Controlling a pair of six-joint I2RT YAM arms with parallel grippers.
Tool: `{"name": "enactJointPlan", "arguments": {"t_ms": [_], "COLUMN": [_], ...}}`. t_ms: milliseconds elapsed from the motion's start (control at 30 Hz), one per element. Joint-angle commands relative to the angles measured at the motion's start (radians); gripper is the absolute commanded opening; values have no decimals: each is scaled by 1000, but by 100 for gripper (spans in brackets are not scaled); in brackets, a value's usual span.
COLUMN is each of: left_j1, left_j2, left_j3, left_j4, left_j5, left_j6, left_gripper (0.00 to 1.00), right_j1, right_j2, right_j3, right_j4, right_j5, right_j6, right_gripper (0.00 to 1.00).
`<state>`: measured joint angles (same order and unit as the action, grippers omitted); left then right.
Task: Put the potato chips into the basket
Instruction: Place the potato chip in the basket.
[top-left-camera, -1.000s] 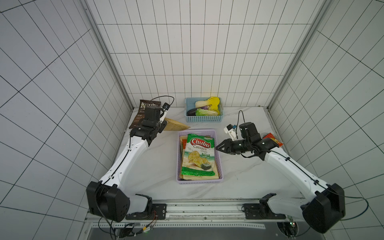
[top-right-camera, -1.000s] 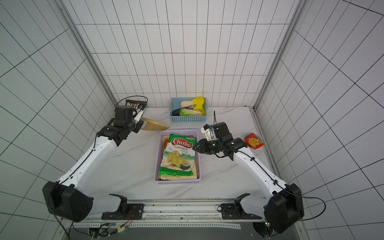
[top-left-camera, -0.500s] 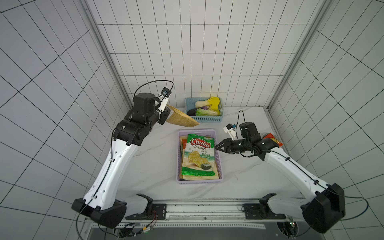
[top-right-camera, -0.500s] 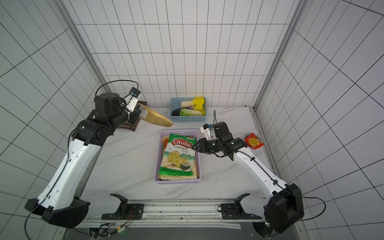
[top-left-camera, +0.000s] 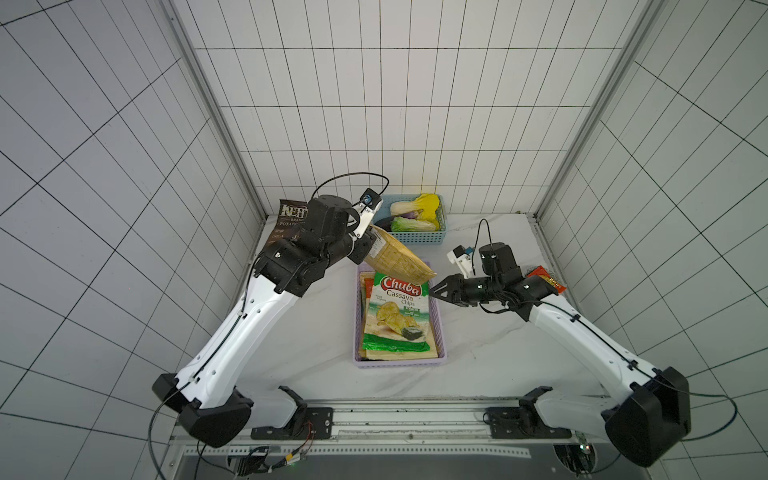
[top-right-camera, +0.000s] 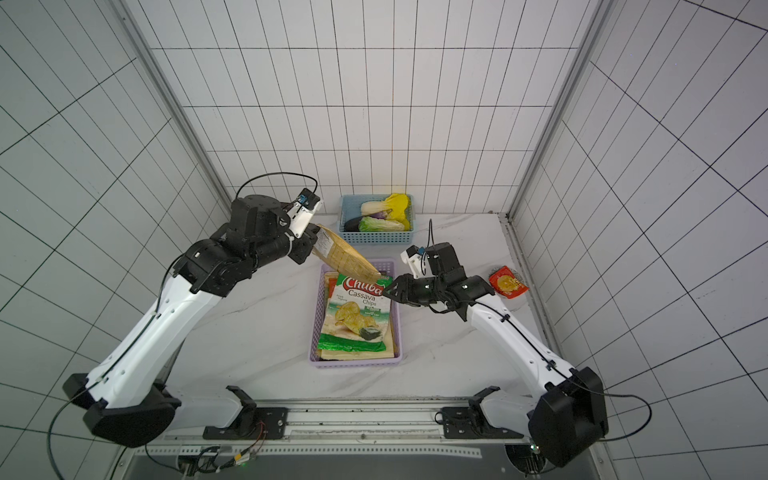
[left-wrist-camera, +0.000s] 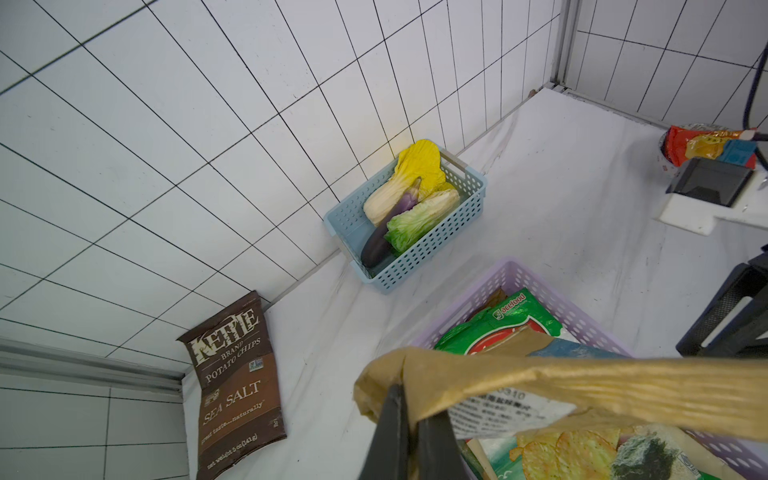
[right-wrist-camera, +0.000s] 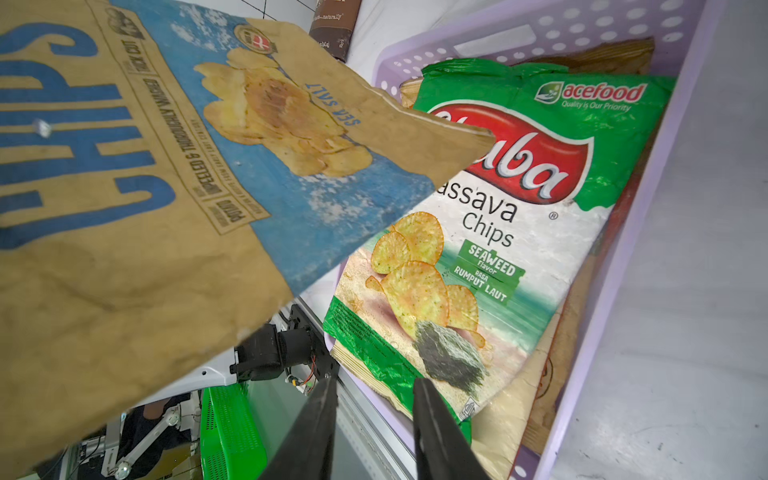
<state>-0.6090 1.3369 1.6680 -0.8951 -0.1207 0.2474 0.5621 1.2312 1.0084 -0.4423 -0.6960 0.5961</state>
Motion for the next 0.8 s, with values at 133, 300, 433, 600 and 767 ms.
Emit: {"name": "enactJointPlan", "arguments": {"t_ms": [133, 300, 433, 600, 767], "left_j1": [-33, -50, -66, -69, -68], "left_j2": [12, 39, 36, 7, -23], "left_j3": [-59, -62, -86, -176, -264], "left_j4": [149, 184, 186, 208, 207], "left_j5": [37, 49, 66, 96, 124], "left_j6": [-60, -96, -116, -127, -131], "left_gripper": [0, 0, 0, 0, 0], "right_j1": [-8, -12, -23, -43, -57], "right_j2": [-11, 14, 23, 39, 70], "right_j3": [-24, 11, 16, 25, 47], "right_j4": [23, 23, 17, 14, 3], "right_j5": [47, 92, 109, 118, 117], "right_j6": [32, 49, 52, 46, 36], "right_gripper": [35, 35, 35, 35, 35]}}
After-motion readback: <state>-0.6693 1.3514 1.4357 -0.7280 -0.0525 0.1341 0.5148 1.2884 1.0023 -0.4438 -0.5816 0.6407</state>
